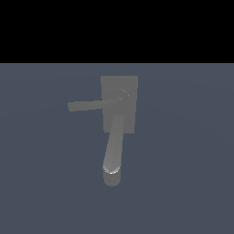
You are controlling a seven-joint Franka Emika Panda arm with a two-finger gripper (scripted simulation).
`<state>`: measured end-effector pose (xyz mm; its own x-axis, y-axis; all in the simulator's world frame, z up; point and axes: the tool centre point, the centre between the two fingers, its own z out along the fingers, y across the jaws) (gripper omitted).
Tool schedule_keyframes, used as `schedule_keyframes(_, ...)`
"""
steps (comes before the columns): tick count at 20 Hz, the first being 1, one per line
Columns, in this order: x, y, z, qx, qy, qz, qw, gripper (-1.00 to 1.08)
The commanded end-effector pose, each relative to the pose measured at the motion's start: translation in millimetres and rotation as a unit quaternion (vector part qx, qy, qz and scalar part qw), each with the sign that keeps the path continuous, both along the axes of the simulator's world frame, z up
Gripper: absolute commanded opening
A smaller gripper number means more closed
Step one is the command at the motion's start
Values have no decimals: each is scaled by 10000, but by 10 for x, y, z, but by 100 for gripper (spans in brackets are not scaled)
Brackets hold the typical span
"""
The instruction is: Turn on the faucet by rotating a designated handle.
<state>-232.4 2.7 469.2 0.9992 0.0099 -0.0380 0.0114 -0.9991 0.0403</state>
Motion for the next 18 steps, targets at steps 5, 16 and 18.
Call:
schedule_keyframes(5, 42, -24, -17, -161, -30, 3, 9999, -100)
schedule_keyframes(16, 91, -91, 226, -997, -595, -92, 9932, -100)
schedule_keyframes(18, 106, -104, 307, -1259, -770, -117, 9890, -100)
